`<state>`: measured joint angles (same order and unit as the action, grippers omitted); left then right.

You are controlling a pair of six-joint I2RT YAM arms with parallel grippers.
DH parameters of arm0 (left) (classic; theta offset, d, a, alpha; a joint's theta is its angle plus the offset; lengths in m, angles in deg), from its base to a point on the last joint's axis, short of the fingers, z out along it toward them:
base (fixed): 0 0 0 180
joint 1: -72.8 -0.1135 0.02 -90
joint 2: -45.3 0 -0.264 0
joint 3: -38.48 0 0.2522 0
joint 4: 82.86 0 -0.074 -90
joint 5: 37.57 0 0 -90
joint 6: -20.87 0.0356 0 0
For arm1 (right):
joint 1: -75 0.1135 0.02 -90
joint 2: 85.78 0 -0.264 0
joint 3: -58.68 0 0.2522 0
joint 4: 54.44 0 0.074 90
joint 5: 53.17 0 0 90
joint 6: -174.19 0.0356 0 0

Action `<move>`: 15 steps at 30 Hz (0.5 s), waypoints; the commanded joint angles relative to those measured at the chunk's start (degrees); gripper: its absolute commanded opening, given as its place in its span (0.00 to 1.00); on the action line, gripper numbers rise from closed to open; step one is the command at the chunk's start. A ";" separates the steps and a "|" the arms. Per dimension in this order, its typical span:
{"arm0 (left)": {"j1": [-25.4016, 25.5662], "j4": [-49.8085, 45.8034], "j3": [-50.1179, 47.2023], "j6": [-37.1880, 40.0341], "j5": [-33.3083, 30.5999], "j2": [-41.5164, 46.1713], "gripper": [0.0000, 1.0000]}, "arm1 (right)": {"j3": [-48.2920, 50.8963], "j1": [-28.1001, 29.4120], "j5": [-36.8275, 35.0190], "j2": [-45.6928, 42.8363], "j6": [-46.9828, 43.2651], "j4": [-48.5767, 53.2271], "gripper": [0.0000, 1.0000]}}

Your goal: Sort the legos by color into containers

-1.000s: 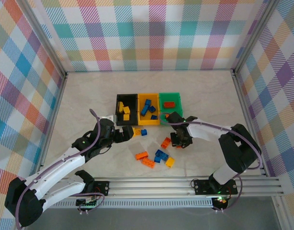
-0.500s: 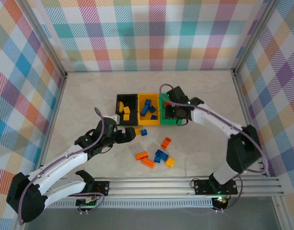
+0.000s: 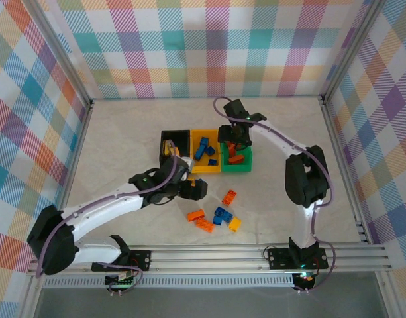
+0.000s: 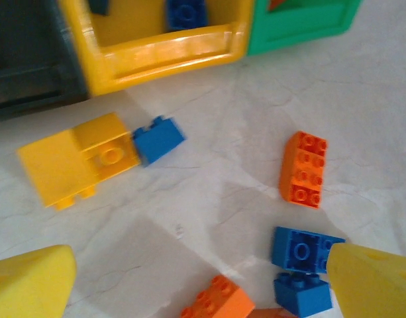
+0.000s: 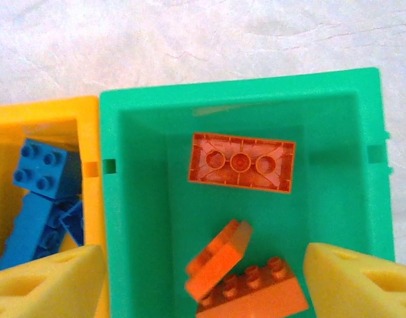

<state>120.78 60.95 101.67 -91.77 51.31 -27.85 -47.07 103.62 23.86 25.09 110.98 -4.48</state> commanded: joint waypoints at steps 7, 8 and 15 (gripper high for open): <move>10.26 -5.06 15.97 9.12 -0.72 -20.76 0.88 | 21.83 0.17 1.02 -23.17 3.13 -5.66 0.91; 11.04 -5.74 17.75 9.84 -0.76 -23.19 0.87 | 24.47 0.21 1.05 -25.62 3.21 -5.88 0.91; 13.71 -11.95 28.46 13.02 -5.62 -36.44 0.77 | 37.28 0.10 1.83 -41.18 4.15 -6.27 0.93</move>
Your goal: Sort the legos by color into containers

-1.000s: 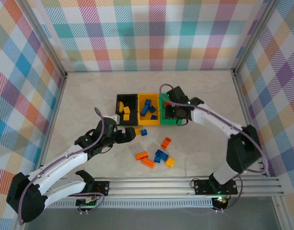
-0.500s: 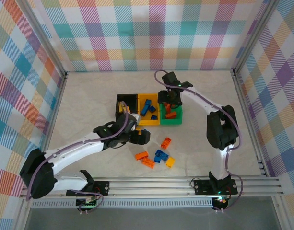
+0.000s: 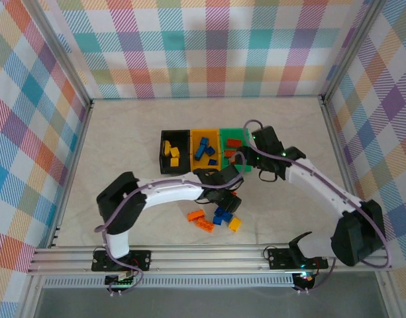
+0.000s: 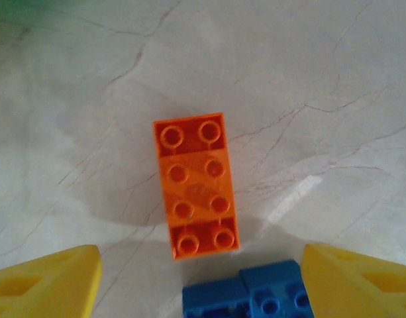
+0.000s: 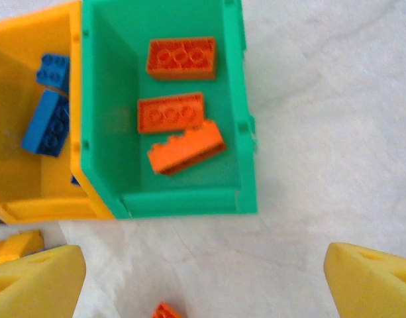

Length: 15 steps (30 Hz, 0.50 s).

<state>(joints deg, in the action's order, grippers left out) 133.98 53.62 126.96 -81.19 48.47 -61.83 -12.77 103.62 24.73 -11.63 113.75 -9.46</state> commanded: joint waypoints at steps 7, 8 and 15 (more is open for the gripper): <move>0.51 -6.27 7.35 3.26 -5.70 -8.90 0.67 | 7.66 0.04 1.02 -14.12 1.45 -1.09 0.95; 0.44 -6.36 7.59 3.27 -5.70 -9.36 0.66 | 7.52 0.08 0.64 -14.68 1.10 -0.75 0.95; 0.51 -6.56 8.34 3.20 -5.60 -11.08 0.51 | 8.10 0.03 -0.38 -17.52 1.58 -0.28 0.96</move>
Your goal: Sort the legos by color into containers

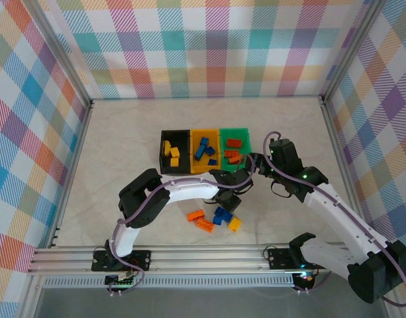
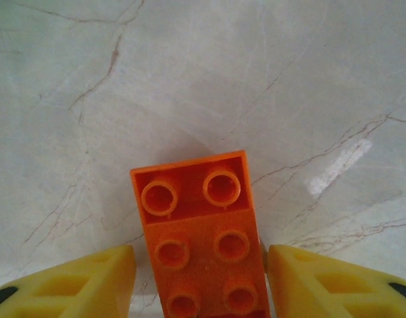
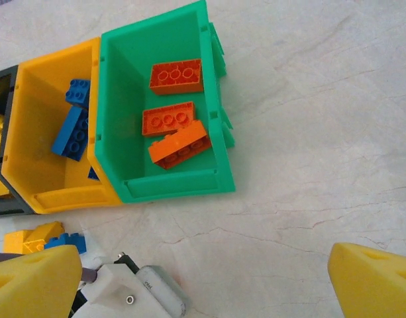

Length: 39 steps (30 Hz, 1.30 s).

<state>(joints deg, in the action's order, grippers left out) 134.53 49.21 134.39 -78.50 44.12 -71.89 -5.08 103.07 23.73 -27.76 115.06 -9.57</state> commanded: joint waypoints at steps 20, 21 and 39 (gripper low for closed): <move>-8.81 12.21 -12.11 -4.96 0.94 21.19 0.29 | 2.49 0.56 -0.06 -4.97 4.44 -3.39 0.96; -9.98 12.76 -10.36 -5.34 2.04 20.89 0.29 | 2.74 0.58 0.39 -4.42 4.49 -3.67 0.96; -20.21 1.08 35.01 -10.13 9.88 -10.52 0.40 | 5.51 0.58 8.32 0.34 5.06 -3.68 0.96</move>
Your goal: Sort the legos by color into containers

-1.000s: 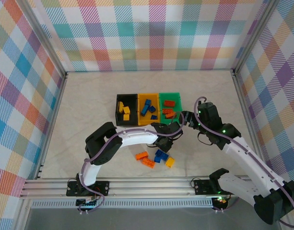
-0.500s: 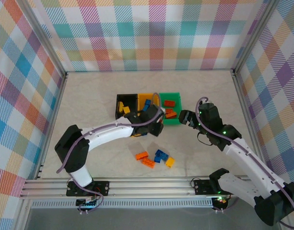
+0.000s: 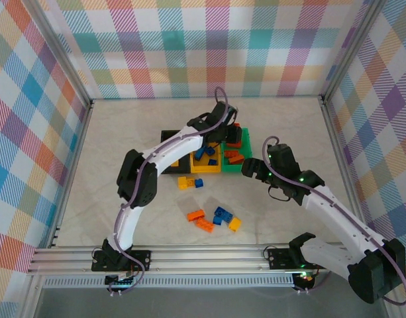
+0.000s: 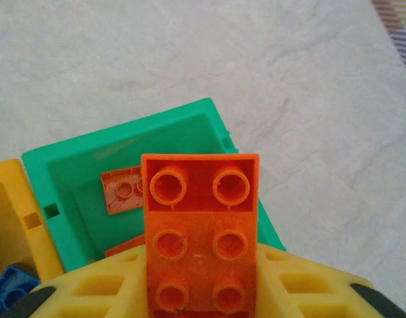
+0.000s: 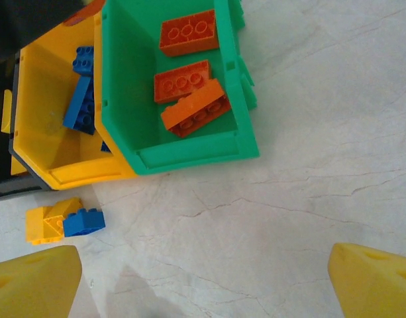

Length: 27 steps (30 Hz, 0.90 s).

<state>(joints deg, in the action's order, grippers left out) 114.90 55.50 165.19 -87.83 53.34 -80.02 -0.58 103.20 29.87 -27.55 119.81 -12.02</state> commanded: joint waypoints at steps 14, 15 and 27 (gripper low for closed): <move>-1.68 3.95 -5.34 -5.14 4.99 11.42 1.00 | 3.11 6.20 11.63 4.69 -8.33 -1.86 0.92; -1.68 6.37 -10.08 -5.65 5.56 15.27 1.00 | 3.43 7.94 11.49 5.45 -8.28 -2.37 0.92; -0.10 10.94 -56.53 -10.59 0.80 55.79 1.00 | -1.17 23.70 4.08 19.91 -8.59 0.61 0.89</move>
<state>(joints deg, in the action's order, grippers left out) 114.07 68.64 114.66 -96.70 56.44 -26.80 0.69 125.17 37.32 -8.42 111.96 -14.95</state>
